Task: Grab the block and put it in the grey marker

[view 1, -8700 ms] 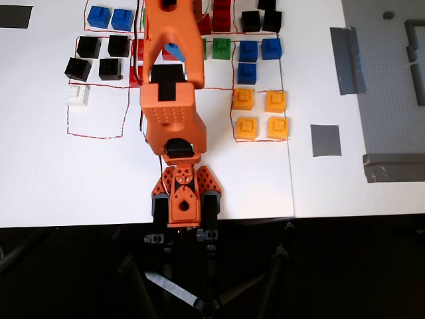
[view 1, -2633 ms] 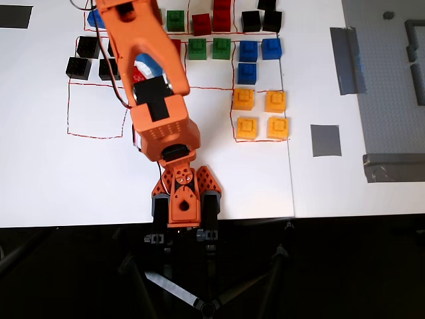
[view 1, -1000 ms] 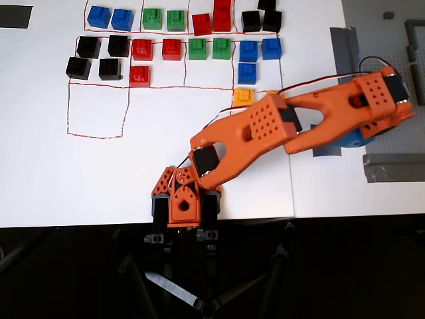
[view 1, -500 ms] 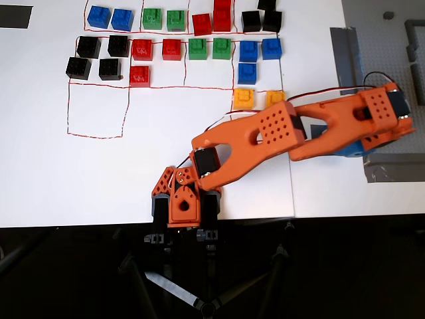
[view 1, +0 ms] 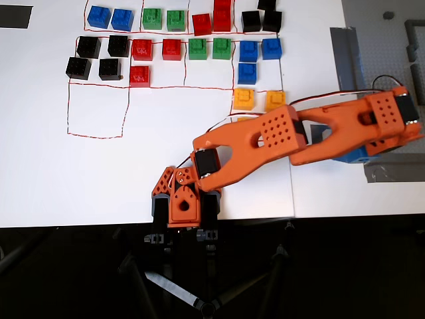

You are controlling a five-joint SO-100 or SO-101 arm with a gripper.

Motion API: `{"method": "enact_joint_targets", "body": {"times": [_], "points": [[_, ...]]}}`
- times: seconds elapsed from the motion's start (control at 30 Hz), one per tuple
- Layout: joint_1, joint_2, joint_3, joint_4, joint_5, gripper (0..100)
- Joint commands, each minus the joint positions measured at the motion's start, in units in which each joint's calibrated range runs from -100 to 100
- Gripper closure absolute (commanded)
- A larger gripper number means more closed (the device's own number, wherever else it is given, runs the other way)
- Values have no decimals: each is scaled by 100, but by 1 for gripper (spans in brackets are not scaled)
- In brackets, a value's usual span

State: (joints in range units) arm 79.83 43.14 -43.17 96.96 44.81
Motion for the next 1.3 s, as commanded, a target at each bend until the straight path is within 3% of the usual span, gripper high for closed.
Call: {"method": "enact_joint_targets", "body": {"times": [0.0,0.3,0.53,1.03,1.27], "points": [[20,-912,-654,264,49,65],[-679,-2561,1180,247,-518,83],[-2193,-3839,3050,-30,-1568,99],[-5596,-4910,4412,-226,-3829,100],[-6918,-5178,4548,-120,-4503,100]]}}
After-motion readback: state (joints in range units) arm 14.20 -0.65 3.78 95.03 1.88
